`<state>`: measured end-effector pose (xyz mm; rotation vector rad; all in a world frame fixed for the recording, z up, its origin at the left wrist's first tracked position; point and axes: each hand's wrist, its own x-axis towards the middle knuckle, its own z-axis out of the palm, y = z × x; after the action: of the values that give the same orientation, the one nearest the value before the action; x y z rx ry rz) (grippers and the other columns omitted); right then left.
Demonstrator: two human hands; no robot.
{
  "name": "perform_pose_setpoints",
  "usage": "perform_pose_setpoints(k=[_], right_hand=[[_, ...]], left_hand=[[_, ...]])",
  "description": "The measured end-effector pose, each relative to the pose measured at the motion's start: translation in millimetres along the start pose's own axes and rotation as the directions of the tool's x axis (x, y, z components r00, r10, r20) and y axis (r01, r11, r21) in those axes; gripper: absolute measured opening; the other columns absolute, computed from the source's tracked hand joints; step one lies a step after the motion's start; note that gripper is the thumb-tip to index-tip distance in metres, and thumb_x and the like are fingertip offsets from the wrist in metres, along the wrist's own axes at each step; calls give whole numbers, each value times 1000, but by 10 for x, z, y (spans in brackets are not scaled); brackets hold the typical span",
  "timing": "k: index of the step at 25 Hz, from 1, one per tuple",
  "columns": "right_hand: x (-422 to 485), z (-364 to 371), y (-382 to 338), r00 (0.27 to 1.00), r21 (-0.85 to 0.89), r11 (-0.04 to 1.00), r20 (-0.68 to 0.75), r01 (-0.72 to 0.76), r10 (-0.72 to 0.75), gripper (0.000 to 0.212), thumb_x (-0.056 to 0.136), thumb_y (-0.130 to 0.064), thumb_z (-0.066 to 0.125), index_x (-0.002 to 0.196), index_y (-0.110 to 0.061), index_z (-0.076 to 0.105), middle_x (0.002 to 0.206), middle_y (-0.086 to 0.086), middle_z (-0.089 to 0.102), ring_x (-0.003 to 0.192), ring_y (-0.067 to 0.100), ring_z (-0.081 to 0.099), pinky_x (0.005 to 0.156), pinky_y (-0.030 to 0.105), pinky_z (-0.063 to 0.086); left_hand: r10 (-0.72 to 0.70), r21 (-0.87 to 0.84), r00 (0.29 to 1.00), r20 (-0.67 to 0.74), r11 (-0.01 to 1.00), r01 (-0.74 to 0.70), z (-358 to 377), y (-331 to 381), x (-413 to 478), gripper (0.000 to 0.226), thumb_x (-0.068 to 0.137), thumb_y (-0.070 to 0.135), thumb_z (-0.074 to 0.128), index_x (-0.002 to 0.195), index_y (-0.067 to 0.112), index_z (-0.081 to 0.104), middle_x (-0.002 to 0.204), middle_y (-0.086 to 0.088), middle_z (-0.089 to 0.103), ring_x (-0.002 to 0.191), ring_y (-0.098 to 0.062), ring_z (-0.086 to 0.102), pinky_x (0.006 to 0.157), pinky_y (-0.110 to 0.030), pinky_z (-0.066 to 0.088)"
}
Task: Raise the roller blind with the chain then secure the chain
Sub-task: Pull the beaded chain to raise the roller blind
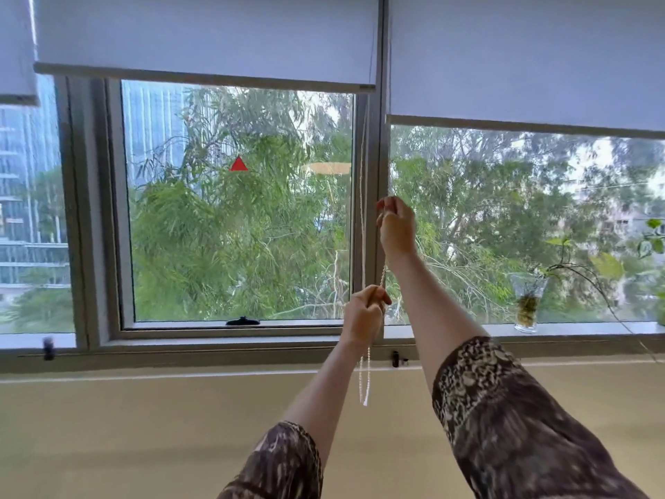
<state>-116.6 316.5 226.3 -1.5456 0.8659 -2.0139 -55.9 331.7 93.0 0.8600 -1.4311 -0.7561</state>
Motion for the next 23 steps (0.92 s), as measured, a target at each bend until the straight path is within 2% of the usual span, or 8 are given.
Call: perform_pose_setpoints(k=[3,8,10,14,17,19,21,23], right_hand=[[-164,22,15,1000,-34,999,20,18,-18,24,99,-7,37,95,-6,60,72,-2,52,61,9,41,57,24,32],[-443,47,-113,999,-75,996,18,50,-49,23,97,-4,38,88,-10,58,68,-2,51,58,11,42,55,23,33],[-551,22,-183,999,-88,995,12,46,-45,24,97,-4,37,86,-12,56,67,-2,51,56,10,41,52,19,33],[-779,-49,-231,1000,-127,992,-9,14,-15,23,99,-7,37,93,-6,59,69,-1,52,55,9,41,53,19,34],[-968,-83,-212,1000,-119,993,-2,-23,22,25,100,-9,36,95,0,59,78,7,60,65,17,55,66,29,48],[-1098,-78,-178,998,-112,992,7,-57,58,26,100,-10,37,98,0,61,91,15,67,80,25,64,79,36,53],[-1239,-56,-134,998,-145,988,-1,-58,58,25,100,-12,39,96,-8,64,86,8,68,73,20,63,69,28,52],[-1388,-8,-89,1000,-215,976,0,-21,22,26,99,-16,41,87,-20,63,67,-4,61,52,10,48,47,20,36]], left_hand=[[-60,-30,996,70,998,63,-142,30,-67,35,97,-4,34,76,9,58,61,-7,49,45,-11,43,43,-23,35],[-152,-22,971,183,987,159,-382,262,-248,32,102,10,36,110,-12,58,82,-11,63,56,-4,64,52,-14,48],[-170,-45,967,192,982,181,-496,386,-296,37,103,16,35,115,-9,58,92,-14,65,68,-9,66,55,-13,50],[-136,-57,979,150,988,146,-650,628,-282,41,102,29,32,113,6,64,99,-6,72,93,-20,67,89,-38,45],[-89,-117,988,126,988,104,-685,848,-247,36,101,29,36,100,16,69,92,0,74,88,-15,69,89,-40,47],[-62,-161,989,132,983,83,-687,1000,-222,34,101,28,37,101,14,69,97,-2,73,90,-17,68,90,-40,49],[-68,-206,990,127,974,94,-660,1160,-191,34,101,26,40,112,5,64,104,-8,72,92,-20,67,88,-38,52],[-73,-227,989,131,969,101,-623,1310,-173,32,100,24,42,115,3,62,90,0,75,79,-11,70,71,-26,56]])
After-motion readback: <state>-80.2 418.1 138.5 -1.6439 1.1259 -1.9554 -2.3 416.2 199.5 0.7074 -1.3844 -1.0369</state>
